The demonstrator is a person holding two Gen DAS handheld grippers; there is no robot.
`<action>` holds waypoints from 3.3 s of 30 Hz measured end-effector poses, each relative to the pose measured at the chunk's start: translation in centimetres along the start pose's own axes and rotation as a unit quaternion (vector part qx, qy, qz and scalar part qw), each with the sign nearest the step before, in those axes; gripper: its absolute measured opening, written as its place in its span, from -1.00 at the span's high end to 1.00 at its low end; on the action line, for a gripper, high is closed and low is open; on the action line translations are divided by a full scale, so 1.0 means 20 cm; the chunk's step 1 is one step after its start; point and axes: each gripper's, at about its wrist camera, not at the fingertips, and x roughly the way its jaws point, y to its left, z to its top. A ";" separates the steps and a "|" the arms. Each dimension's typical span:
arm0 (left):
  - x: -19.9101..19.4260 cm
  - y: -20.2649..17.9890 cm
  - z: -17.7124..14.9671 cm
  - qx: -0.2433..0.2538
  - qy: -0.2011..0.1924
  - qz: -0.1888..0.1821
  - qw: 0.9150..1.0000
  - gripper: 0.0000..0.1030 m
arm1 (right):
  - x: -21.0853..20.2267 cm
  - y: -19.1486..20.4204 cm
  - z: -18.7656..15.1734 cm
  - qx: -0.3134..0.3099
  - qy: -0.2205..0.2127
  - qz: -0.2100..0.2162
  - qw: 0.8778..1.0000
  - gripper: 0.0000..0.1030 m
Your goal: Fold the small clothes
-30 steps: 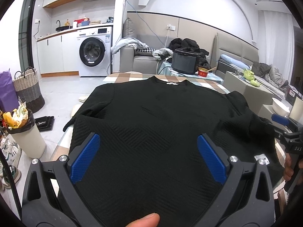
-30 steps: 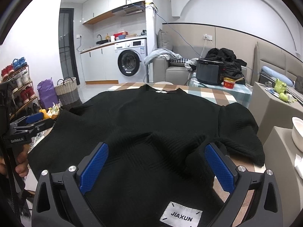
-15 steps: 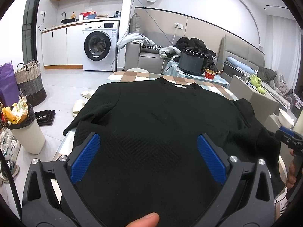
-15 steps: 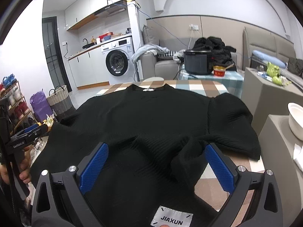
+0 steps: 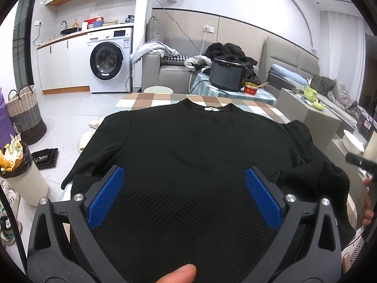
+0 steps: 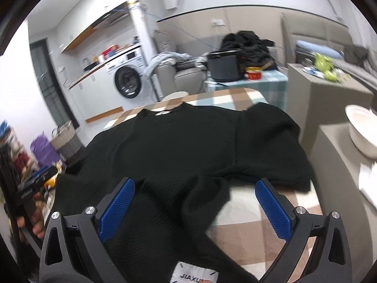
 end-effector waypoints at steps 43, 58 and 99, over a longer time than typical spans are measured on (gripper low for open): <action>0.43 0.14 0.10 -0.016 0.034 0.008 0.999 -0.93 | 0.34 -0.62 0.29 0.225 0.061 -0.120 0.965 0.86; 0.35 0.33 0.04 -0.060 0.032 0.049 0.996 -0.94 | 0.64 0.43 0.39 -0.120 0.179 0.144 0.966 0.24; 0.62 1.50 -0.16 -0.395 0.094 0.045 0.913 0.85 | 0.69 0.24 0.21 -0.054 0.222 0.014 0.974 0.10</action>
